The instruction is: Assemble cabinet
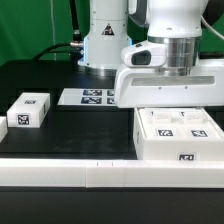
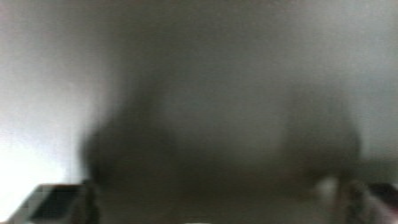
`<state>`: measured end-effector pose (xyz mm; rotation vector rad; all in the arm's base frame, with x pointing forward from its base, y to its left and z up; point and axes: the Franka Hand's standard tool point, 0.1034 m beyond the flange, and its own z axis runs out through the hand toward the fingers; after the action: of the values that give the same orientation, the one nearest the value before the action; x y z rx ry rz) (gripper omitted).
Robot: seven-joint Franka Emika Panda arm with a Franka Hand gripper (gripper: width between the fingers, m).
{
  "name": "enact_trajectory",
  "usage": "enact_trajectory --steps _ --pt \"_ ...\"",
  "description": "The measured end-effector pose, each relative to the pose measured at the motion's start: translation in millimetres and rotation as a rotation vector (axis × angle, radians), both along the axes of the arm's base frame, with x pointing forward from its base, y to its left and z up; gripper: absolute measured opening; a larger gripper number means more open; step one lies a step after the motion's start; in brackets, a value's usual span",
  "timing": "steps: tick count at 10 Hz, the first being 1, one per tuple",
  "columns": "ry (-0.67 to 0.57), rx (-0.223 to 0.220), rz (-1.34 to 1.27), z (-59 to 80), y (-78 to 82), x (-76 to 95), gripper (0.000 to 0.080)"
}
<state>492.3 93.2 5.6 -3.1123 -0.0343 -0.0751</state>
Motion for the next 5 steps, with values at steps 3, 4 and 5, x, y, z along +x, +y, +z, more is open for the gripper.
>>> enact_trajectory --steps 3,4,5 --pt "0.002 -0.004 0.001 -1.0 -5.2 -0.7 0.0220" --pt "0.002 -0.003 0.004 -0.9 -3.1 -0.9 0.0059" --pt "0.002 -0.003 0.004 -0.9 -3.3 -0.9 0.0019"
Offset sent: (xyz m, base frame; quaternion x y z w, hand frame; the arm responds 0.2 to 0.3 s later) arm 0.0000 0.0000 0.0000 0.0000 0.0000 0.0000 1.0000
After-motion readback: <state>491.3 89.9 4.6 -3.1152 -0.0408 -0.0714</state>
